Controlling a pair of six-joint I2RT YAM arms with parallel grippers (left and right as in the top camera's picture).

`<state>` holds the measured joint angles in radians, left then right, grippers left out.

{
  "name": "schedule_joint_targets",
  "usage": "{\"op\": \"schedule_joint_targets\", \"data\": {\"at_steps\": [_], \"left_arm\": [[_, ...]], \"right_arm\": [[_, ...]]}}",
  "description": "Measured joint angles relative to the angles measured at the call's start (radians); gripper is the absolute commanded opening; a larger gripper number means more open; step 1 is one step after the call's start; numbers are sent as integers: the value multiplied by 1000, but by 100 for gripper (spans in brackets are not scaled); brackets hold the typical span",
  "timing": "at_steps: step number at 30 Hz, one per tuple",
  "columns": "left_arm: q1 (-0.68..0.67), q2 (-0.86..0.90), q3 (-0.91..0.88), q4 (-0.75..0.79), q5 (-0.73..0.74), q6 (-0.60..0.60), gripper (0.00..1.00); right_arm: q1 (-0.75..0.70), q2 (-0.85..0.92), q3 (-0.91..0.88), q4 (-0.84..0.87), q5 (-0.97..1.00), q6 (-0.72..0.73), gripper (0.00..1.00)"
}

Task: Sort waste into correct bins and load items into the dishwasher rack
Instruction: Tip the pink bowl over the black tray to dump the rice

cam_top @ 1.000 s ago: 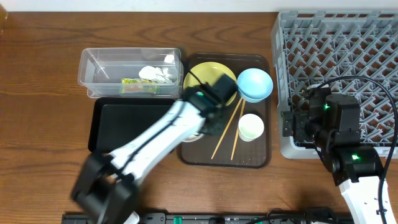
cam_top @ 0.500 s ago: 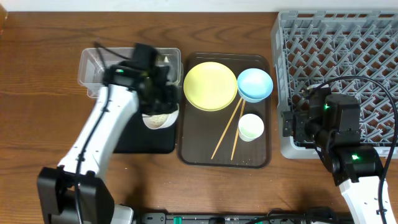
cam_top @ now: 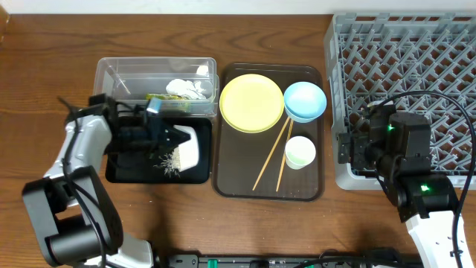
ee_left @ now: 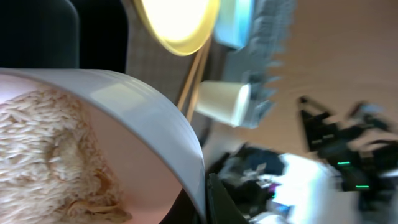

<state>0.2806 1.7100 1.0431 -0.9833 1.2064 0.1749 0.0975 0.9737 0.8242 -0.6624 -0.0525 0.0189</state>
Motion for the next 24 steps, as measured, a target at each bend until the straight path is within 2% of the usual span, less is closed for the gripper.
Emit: {"op": "schedule_joint_targets", "data": {"at_steps": [3, 10, 16, 24], "left_arm": [[52, 18, -6, -13, 85, 4, 6], [117, 24, -6, -16, 235, -68, 6], [130, 24, -6, -16, 290, -146, 6], [130, 24, -6, -20, 328, -188, 6]], "right_arm": [[0, 0, 0, -1, 0, 0, 99], [0, 0, 0, -1, 0, 0, 99], [0, 0, 0, -1, 0, 0, 99], [0, 0, 0, -2, 0, 0, 99]]}}
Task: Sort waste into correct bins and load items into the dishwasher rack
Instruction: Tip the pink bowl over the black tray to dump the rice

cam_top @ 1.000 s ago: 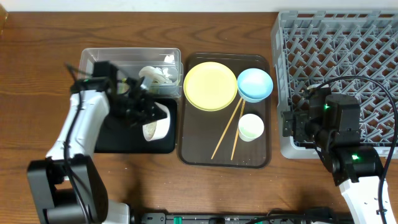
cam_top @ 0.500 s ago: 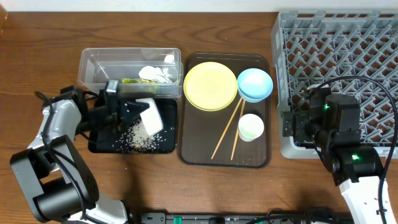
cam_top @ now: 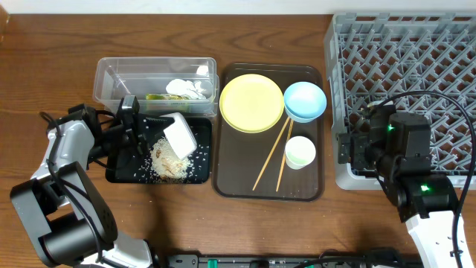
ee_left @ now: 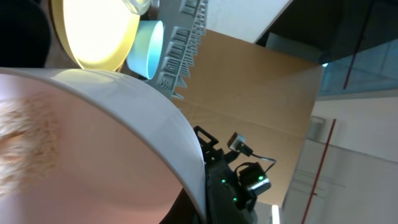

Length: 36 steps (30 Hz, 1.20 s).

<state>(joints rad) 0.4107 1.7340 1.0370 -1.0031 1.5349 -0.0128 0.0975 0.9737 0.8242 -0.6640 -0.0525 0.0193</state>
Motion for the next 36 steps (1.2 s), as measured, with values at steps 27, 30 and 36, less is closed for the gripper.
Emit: {"op": "schedule_joint_targets", "data": {"at_steps": [27, 30, 36], "left_arm": [[0, 0, 0, 39, 11, -83, 6], [0, 0, 0, 72, 13, -125, 6], [0, 0, 0, 144, 11, -70, 6]], "right_arm": [[0, 0, 0, -2, 0, 0, 99], [0, 0, 0, -5, 0, 0, 99], [0, 0, 0, -5, 0, 0, 99]]}}
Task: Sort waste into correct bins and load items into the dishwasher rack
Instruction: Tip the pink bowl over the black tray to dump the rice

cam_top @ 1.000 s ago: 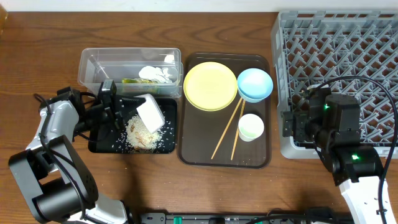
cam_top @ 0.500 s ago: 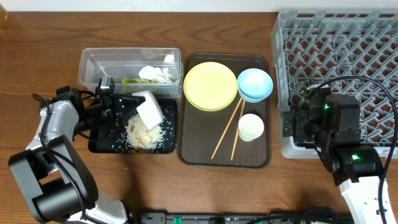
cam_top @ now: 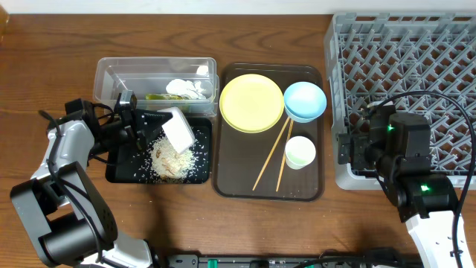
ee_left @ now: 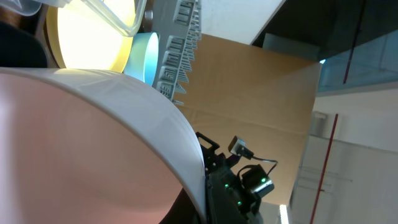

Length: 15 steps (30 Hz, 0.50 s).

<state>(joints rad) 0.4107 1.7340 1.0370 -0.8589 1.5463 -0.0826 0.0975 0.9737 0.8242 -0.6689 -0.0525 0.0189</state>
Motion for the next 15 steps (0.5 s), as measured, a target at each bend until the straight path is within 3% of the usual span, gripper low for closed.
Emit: {"op": "schedule_joint_targets", "data": {"at_steps": [8, 15], "left_arm": [[0, 0, 0, -32, 0, -110, 6], [-6, 0, 0, -8, -57, -4, 6]], "right_arm": [[0, 0, 0, 0, 0, 0, 99], [0, 0, 0, 0, 0, 0, 99]]}}
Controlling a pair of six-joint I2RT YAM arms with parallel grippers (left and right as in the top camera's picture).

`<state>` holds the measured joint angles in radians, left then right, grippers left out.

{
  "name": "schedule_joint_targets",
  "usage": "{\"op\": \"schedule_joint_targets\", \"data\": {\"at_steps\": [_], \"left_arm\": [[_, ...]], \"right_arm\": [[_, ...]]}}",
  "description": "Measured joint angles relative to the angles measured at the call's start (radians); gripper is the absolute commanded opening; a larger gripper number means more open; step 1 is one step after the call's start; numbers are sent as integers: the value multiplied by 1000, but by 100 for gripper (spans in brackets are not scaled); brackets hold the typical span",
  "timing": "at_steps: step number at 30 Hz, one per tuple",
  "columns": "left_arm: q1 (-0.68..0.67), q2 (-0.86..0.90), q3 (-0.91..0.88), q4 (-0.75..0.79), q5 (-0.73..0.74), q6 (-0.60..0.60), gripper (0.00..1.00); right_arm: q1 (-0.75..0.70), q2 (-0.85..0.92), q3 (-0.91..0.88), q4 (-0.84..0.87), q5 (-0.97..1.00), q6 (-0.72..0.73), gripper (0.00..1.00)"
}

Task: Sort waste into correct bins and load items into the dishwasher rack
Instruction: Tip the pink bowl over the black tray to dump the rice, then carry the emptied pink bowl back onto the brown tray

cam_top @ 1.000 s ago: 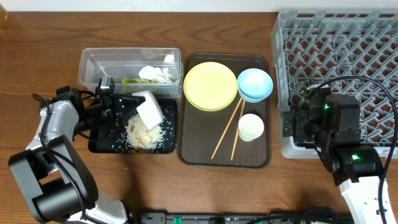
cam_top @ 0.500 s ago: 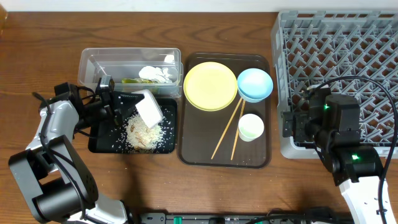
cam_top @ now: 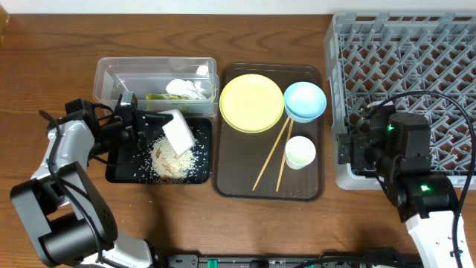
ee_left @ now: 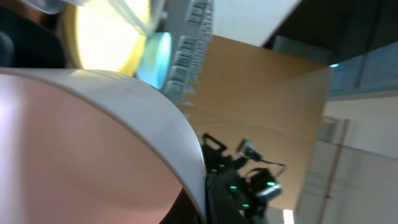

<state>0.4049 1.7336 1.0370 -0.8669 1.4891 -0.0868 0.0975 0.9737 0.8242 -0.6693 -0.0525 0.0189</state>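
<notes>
My left gripper is shut on the rim of a white bowl, which it holds tipped on its side over the black bin. A pile of rice lies in that bin below the bowl. In the left wrist view the bowl's bare pinkish inside fills the frame, with one dark finger against its rim. The right gripper hangs at the front left corner of the grey dishwasher rack; its jaws do not show clearly.
A clear bin behind the black one holds white tissue and green scraps. A brown tray carries a yellow plate, a blue bowl, a white cup and chopsticks.
Almost nothing has changed. The bowl stays tipped over the rice pile in my left gripper, shifted only a hair, and the wrist view has turned slightly. The right arm has not moved.
First the bowl was tilted over the black bin with rice still inside it. Then the rice lay heaped in the bin and the bowl showed only a few grains. After that its inside was bare, and it hangs tipped there still.
</notes>
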Motion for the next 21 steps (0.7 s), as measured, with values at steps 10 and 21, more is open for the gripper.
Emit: {"op": "schedule_joint_targets", "data": {"at_steps": [10, 21], "left_arm": [[-260, -212, 33, 23, -386, 34, 6], [-772, -315, 75, 201, -941, -44, 6]], "right_arm": [[0, 0, 0, 0, 0, 0, 99], [0, 0, 0, 0, 0, 0, 99]]}}
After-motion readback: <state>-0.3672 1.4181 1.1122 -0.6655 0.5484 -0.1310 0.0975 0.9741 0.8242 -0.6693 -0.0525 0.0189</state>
